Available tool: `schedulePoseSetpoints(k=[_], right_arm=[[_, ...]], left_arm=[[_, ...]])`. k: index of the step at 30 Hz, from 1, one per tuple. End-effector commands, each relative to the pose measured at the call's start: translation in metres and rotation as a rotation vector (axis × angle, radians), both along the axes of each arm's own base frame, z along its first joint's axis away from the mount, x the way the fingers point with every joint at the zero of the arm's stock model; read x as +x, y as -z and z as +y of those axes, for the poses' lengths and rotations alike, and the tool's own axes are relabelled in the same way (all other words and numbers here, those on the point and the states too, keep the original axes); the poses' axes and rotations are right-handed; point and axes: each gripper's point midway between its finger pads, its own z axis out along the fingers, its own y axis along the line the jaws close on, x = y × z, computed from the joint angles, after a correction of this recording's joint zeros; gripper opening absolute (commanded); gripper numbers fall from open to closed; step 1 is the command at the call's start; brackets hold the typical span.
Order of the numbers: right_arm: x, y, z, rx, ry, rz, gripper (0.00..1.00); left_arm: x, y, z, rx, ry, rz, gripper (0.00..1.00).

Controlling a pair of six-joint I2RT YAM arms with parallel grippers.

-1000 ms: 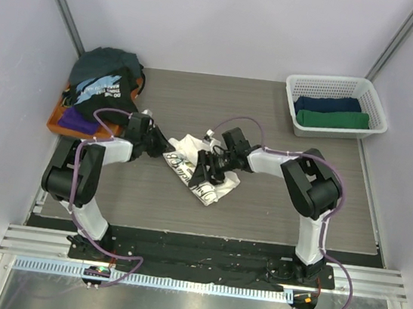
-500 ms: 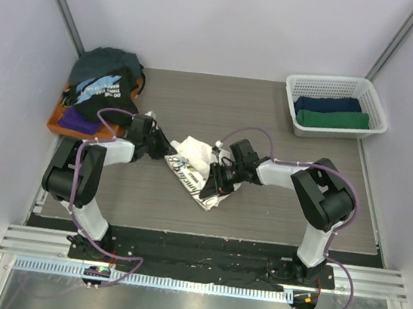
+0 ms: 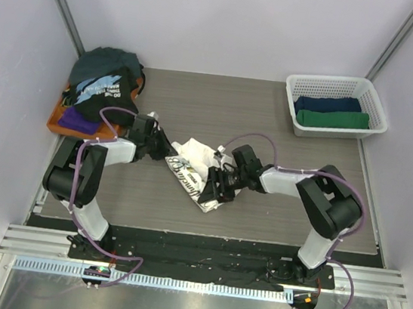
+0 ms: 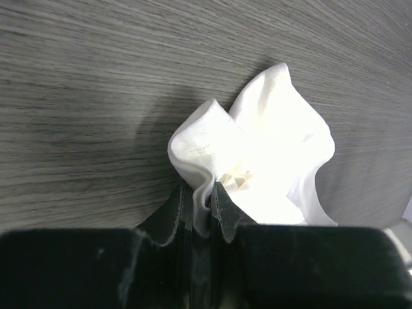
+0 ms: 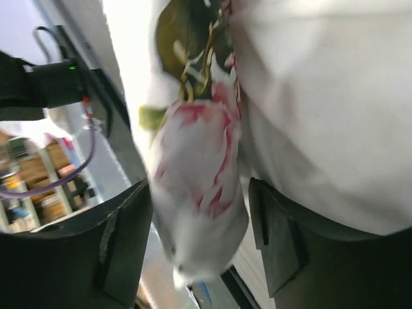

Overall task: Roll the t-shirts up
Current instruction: Roll the T-shirt to the center of the board.

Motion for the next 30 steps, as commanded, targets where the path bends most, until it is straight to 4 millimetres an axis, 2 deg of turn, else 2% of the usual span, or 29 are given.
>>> schedulePoseSetpoints(k=[1,2,3,4,6,7,8,10,12,13,14,15,17,18,20,21,22,23,24,25,26,30], right_arm=[[0.019,-0.016,-0.043,-0.331,0.055,-0.218,0.73],[0.013,-0.019,-0.054,-0.405,0.047,-0.215,0.74],[0.022,-0.033,-0.052,-0.425,0.056,-0.274,0.75],[0.025,-0.042,-0.060,-0.477,0.063,-0.325,0.76],[0.036,-0.063,-0.059,-0.492,0.089,-0.409,0.76],[0.033,-0.074,-0.055,-0.494,0.086,-0.455,0.76],[0.042,-0.082,-0.058,-0.531,0.117,-0.520,0.76],[0.041,-0.101,-0.042,-0.531,0.105,-0.625,0.71],[0.044,-0.116,-0.028,-0.549,0.111,-0.715,0.70],[0.025,-0.117,-0.010,-0.546,0.041,-0.756,0.72],[0.020,-0.120,-0.001,-0.557,0.008,-0.803,0.74],[0.027,-0.122,0.006,-0.621,0.023,-0.879,0.83],[0.007,-0.125,0.028,-0.660,-0.042,-1.000,0.95],[0.014,-0.125,0.035,-0.733,-0.008,-1.073,1.00],[0.007,-0.120,0.048,-0.802,-0.032,-1.149,1.00],[0.010,-0.113,0.059,-0.847,-0.039,-1.172,1.00],[0.017,-0.112,0.054,-0.942,-0.019,-1.221,1.00],[0.019,-0.110,0.056,-0.986,-0.016,-1.248,1.00],[0.021,-0.117,0.064,-1.005,0.020,-1.283,1.00],[0.027,-0.102,0.060,-1.115,0.008,-1.327,1.00],[0.031,-0.105,0.064,-1.134,0.035,-1.345,1.00],[0.042,-0.080,0.062,-1.264,0.061,-1.408,1.00]], left_arm=[[0.009,-0.003,0.005,0.078,0.007,-0.049,0.00],[0.010,-0.004,0.005,0.082,0.012,-0.057,0.00],[0.010,-0.006,0.003,0.079,0.018,-0.061,0.00],[0.009,-0.007,0.001,0.076,0.027,-0.063,0.00],[0.009,-0.008,-0.002,0.072,0.039,-0.067,0.00],[0.010,-0.009,-0.003,0.069,0.041,-0.069,0.00],[0.010,-0.009,-0.004,0.069,0.044,-0.068,0.00],[0.008,-0.009,-0.007,0.065,0.053,-0.066,0.00],[0.007,-0.008,-0.007,0.066,0.056,-0.058,0.00],[0.006,-0.007,-0.007,0.069,0.058,-0.053,0.00],[0.007,-0.007,-0.007,0.068,0.059,-0.049,0.00],[0.005,-0.007,-0.007,0.069,0.060,-0.042,0.00],[0.005,-0.008,-0.008,0.070,0.063,-0.038,0.00],[0.002,-0.006,-0.007,0.075,0.062,-0.025,0.00],[0.001,-0.007,-0.007,0.077,0.065,-0.021,0.00],[0.001,-0.008,-0.007,0.077,0.065,-0.020,0.00],[0.000,-0.008,-0.007,0.078,0.069,-0.017,0.00],[0.001,-0.009,-0.007,0.076,0.068,-0.020,0.00],[0.001,-0.010,-0.007,0.076,0.069,-0.023,0.00],[-0.002,-0.009,-0.007,0.079,0.071,-0.005,0.00],[-0.003,-0.009,-0.007,0.079,0.075,-0.005,0.00],[-0.007,-0.009,-0.008,0.078,0.091,0.016,0.00]])
